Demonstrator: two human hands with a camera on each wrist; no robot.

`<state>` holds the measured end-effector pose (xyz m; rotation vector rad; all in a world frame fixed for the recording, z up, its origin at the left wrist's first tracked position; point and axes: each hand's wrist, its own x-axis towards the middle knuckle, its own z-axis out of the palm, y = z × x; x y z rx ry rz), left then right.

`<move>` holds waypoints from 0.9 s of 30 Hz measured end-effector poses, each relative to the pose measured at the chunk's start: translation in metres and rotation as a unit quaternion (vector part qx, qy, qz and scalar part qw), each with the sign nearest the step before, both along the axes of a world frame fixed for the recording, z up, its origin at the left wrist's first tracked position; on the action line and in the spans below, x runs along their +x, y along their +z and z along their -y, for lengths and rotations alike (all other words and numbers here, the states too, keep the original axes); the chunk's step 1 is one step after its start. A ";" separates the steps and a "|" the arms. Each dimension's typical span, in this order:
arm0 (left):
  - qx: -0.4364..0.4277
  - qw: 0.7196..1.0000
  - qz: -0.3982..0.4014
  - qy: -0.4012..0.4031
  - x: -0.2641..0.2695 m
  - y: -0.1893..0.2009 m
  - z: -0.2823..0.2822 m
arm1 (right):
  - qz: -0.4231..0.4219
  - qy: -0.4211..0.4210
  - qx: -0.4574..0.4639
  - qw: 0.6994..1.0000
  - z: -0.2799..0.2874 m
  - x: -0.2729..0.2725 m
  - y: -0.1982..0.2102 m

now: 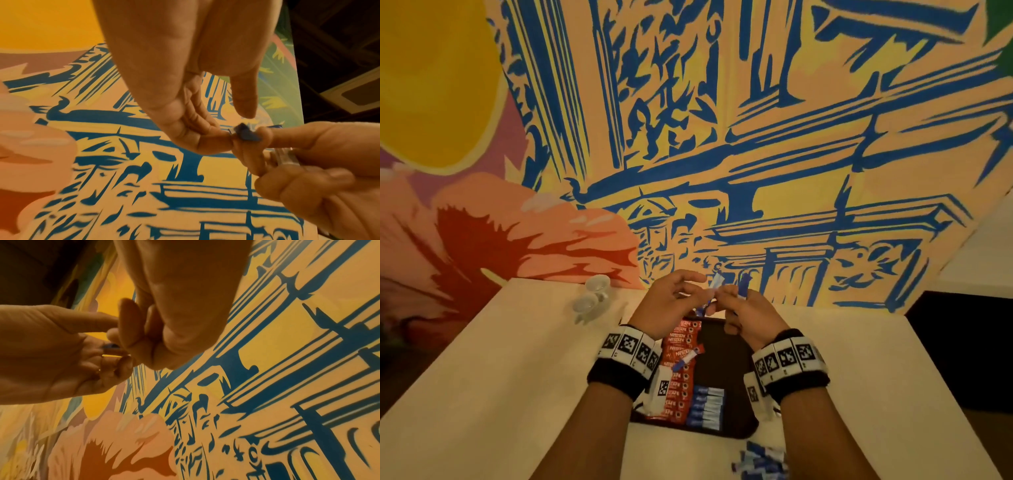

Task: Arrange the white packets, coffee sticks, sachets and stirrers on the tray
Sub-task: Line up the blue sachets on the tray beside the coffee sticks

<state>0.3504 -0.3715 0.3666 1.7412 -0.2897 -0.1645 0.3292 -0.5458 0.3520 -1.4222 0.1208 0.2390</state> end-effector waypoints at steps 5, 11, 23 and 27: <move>0.030 0.998 -0.042 0.022 -0.009 -0.029 -0.006 | -0.053 0.020 0.025 0.998 -0.001 0.001 -0.040; 0.094 0.985 -0.087 0.119 -0.003 -0.071 -0.052 | -0.165 -0.044 -0.026 0.985 0.009 0.005 -0.111; 0.159 0.943 -0.233 0.174 0.017 -0.176 -0.088 | -0.254 -0.025 -0.279 0.926 -0.029 0.064 -0.213; 0.172 0.943 -0.250 0.132 0.028 -0.197 -0.096 | -0.310 -0.051 -0.271 0.910 -0.044 0.086 -0.237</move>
